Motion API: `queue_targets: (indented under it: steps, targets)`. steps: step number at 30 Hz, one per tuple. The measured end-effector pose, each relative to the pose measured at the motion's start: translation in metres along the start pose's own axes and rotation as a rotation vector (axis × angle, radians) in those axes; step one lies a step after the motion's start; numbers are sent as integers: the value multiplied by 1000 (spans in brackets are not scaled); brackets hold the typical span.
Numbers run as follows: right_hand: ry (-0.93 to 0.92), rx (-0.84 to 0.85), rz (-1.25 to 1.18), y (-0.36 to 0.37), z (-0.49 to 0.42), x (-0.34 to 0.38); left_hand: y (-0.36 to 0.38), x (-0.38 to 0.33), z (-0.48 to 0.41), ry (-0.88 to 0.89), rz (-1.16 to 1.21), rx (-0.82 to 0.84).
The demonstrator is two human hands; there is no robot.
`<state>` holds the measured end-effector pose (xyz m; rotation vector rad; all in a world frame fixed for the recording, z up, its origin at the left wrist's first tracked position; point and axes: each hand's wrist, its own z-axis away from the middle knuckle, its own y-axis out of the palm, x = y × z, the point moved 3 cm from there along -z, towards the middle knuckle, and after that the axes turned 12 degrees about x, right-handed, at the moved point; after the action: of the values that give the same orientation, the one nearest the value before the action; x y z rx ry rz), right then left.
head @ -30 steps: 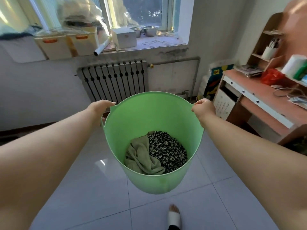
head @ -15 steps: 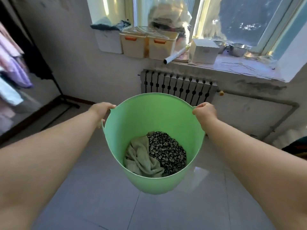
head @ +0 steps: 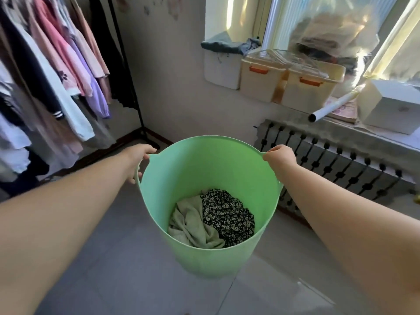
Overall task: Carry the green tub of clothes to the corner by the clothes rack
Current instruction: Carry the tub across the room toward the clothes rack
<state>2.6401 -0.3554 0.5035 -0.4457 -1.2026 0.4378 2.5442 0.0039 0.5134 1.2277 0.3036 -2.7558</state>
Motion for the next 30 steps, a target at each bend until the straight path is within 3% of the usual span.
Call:
queue_targets:
  steps: [11, 24, 30]
  targets:
    - [-15, 209, 120, 111, -190, 126, -94, -88, -125, 41, 137, -193]
    - [-191, 448, 278, 221, -430, 296, -138, -181, -295, -20, 439, -427]
    - [-200, 496, 295, 259, -493, 339, -159, -203, -346, -20, 530, -485]
